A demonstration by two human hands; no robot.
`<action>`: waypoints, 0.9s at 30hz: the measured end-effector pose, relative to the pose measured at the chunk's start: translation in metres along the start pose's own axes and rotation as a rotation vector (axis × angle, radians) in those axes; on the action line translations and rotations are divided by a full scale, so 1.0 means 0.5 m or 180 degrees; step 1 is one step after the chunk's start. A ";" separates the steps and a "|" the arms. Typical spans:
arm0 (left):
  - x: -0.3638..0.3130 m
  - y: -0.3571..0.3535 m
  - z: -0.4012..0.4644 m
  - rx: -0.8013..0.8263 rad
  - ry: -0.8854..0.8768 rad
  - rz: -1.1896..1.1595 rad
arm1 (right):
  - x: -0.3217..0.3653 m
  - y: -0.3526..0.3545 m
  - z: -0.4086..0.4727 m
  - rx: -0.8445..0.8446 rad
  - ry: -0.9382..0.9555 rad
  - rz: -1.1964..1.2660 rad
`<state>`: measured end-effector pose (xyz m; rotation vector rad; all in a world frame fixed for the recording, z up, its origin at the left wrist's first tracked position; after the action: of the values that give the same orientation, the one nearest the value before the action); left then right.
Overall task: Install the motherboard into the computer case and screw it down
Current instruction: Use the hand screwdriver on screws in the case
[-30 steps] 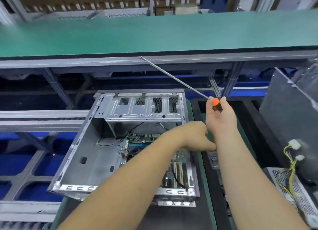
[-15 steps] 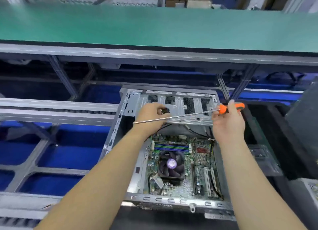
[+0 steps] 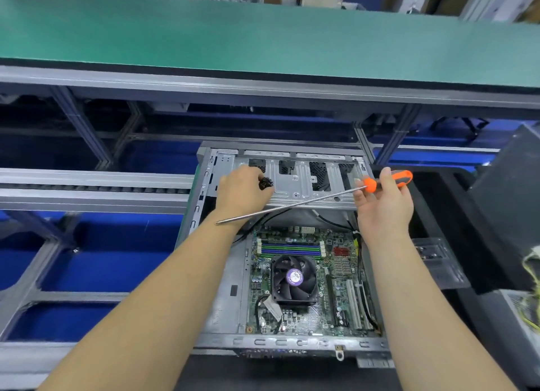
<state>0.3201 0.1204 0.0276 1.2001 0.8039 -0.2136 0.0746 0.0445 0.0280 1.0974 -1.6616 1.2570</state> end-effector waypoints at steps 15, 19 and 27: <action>0.025 0.009 -0.059 -0.0430 -0.0373 -0.0733 | 0.048 -0.134 -0.040 0.0330 0.0750 -0.1195; 0.033 -0.003 -0.059 -0.0538 -0.0344 -0.0888 | -0.014 -0.146 -0.066 0.0590 0.0489 -0.1424; 0.007 -0.003 -0.008 -0.0453 0.0072 -0.0631 | -0.099 -0.169 -0.078 0.0916 0.0168 -0.1721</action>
<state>0.3200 0.1241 0.0239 0.9910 0.9431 -0.3004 0.1735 0.0796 0.0174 1.5441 -1.0542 1.1643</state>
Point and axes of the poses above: each hand's wrist, its own z-axis towards the middle knuckle, its own y-axis out of the back of the hand, x = y × z, the point moved 4 cm from there along z, towards the middle knuckle, and after that the axes turned 15 degrees about -z, right-handed, at the moved point
